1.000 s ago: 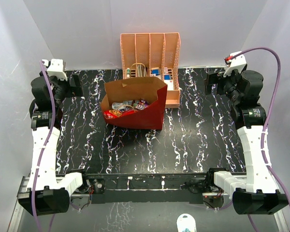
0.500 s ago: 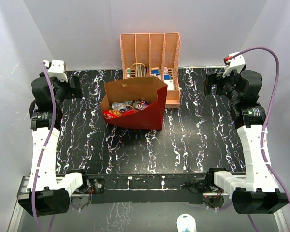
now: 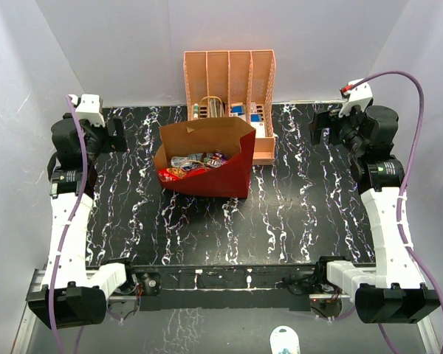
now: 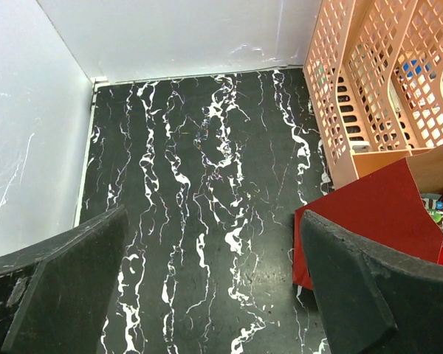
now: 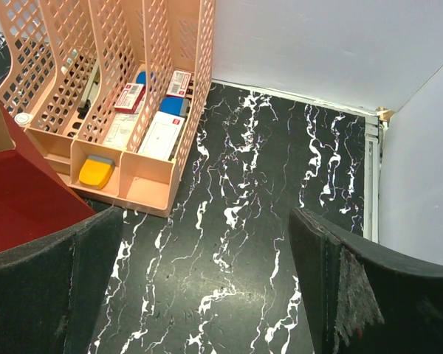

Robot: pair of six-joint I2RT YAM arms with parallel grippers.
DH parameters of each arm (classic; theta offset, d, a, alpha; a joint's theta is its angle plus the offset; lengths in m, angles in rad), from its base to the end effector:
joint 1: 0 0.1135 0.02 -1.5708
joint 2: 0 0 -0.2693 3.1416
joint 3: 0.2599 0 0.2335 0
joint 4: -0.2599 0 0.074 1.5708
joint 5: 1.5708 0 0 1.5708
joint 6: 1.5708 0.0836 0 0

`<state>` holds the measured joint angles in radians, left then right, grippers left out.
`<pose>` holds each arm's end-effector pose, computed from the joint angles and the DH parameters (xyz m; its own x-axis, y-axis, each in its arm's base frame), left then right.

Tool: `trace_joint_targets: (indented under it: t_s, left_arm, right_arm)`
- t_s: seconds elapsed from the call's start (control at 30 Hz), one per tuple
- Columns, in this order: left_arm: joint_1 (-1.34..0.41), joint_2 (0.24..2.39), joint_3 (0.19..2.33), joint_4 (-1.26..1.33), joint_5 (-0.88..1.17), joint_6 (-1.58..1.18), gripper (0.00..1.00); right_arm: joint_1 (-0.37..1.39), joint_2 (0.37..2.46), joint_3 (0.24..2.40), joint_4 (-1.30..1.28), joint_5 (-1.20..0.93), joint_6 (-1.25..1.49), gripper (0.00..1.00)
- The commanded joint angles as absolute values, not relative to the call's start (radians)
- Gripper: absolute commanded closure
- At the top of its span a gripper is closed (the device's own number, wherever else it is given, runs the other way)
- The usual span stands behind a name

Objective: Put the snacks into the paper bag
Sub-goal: Reset both arms

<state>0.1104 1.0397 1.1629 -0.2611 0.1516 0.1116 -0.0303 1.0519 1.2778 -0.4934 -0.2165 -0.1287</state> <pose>0.2552 0.0156 0.4115 -0.1313 0.0962 -0.9867 0.0547 0.9945 0.0897 0.2435 0.0106 0.4152 -0.2392 -0.1181 -0.9637 -0.2099 0.9754 -0.0675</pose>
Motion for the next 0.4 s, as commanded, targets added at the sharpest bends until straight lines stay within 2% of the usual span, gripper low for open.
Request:
trace_joint_targets:
  t_s: [0.0, 0.37]
  left_arm:
    - [0.117, 1.032, 1.166, -0.238, 0.14, 0.115, 0.02]
    - [0.117, 1.036, 1.155, -0.224, 0.137, 0.117, 0.02]
  right_arm:
    - [-0.032, 1.051, 1.274, -0.435, -0.224, -0.12, 0.02]
    - [-0.033, 1.053, 1.279, -0.435, -0.222, -0.119, 0.02]
